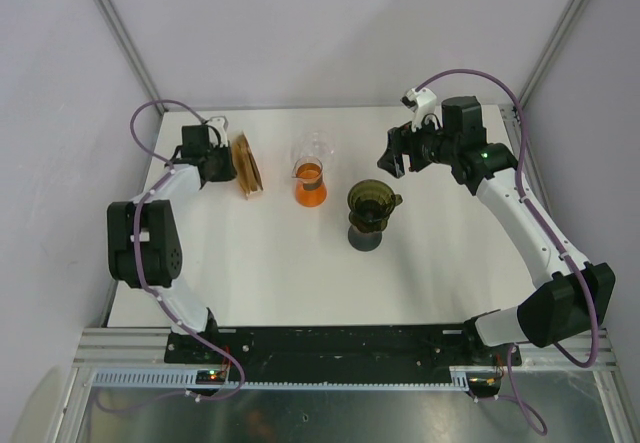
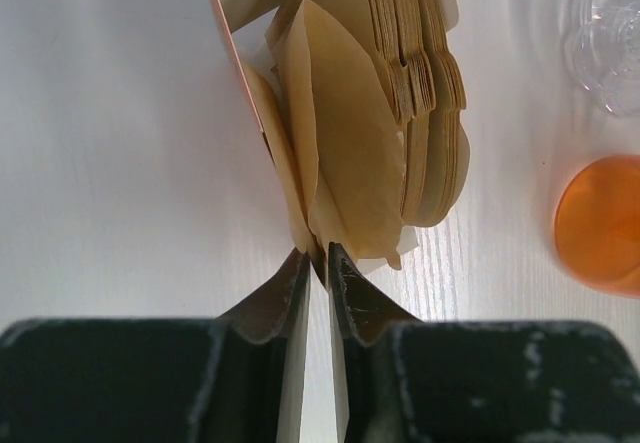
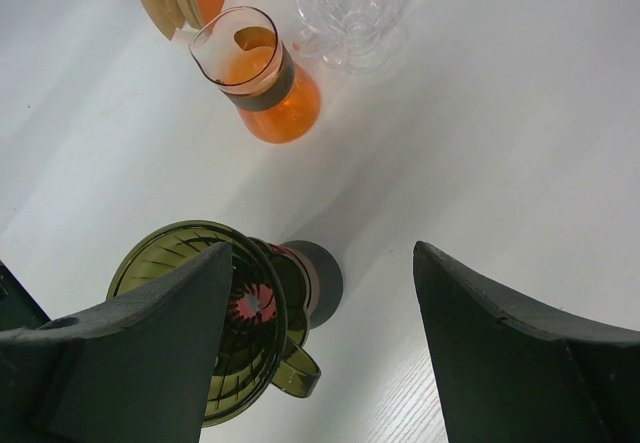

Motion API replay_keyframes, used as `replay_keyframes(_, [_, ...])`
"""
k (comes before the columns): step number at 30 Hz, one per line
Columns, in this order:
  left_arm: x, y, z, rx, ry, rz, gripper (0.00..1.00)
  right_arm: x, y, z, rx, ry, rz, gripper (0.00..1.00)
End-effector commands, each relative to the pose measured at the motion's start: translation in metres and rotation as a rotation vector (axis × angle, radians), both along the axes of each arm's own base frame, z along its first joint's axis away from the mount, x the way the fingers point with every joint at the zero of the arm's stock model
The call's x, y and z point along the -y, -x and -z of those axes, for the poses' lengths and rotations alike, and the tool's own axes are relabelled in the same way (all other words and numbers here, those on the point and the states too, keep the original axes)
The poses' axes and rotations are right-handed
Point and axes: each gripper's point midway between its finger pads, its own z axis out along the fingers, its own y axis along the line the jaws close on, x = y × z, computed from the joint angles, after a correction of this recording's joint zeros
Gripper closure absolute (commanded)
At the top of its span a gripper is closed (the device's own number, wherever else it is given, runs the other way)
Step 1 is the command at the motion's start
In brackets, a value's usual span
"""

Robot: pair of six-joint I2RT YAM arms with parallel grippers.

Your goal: Place the coffee filter in the dripper

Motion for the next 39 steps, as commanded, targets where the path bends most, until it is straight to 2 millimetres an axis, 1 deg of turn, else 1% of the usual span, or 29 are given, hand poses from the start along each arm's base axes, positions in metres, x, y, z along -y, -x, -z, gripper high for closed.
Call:
replay_keyframes(1, [0.000, -0.018, -0.019, 0.065, 0.007, -0.005, 0.83, -0.003, 0.004, -0.006, 0.018, -0.007, -0.029, 0.23])
replay_keyframes(2, [-0.001, -0.018, -0.019, 0.065, 0.005, -0.008, 0.84, -0.004, 0.005, -0.006, 0.017, -0.008, -0.032, 0.23])
replay_keyframes(4, [-0.001, -0.018, -0.020, 0.068, 0.004, -0.008, 0.89, -0.004, 0.005, -0.006, 0.017, -0.008, -0.035, 0.23])
replay_keyframes(5, [-0.001, -0.018, -0.021, 0.070, 0.005, -0.008, 0.95, -0.004, 0.005, -0.005, 0.016, -0.008, -0.036, 0.23])
replay_keyframes(6, [0.000, -0.018, -0.022, 0.071, 0.007, -0.008, 0.97, -0.004, 0.005, -0.005, 0.014, -0.007, -0.036, 0.23])
replay_keyframes(9, [0.000, -0.015, -0.026, 0.078, 0.011, -0.006, 1.00, -0.005, 0.006, -0.004, 0.012, -0.006, -0.039, 0.23])
replay_keyframes(15, [0.001, -0.004, -0.035, 0.097, 0.010, 0.006, 1.00, -0.007, 0.007, -0.005, 0.016, -0.006, -0.043, 0.23])
replay_keyframes(22, [0.002, 0.009, -0.037, 0.103, -0.003, 0.026, 1.00, -0.007, 0.007, -0.004, 0.014, -0.005, -0.046, 0.23])
replay_keyframes(25, [0.000, 0.012, -0.032, 0.092, -0.018, 0.027, 1.00, -0.008, 0.007, -0.004, 0.015, -0.005, -0.048, 0.23])
replay_keyframes(30, [-0.004, 0.015, -0.015, 0.048, -0.015, 0.025, 1.00, -0.008, 0.008, -0.005, 0.017, -0.005, -0.051, 0.22])
replay_keyframes(33, [-0.004, 0.015, -0.010, 0.038, -0.011, 0.033, 1.00, -0.009, 0.009, -0.005, 0.015, -0.003, -0.053, 0.22])
replay_keyframes(36, [-0.003, 0.016, -0.010, 0.042, -0.018, 0.046, 0.96, -0.009, 0.010, -0.005, 0.016, -0.002, -0.055, 0.22])
replay_keyframes(39, [-0.006, 0.016, -0.012, 0.048, -0.039, 0.054, 0.89, -0.010, 0.010, -0.004, 0.014, -0.002, -0.058, 0.22])
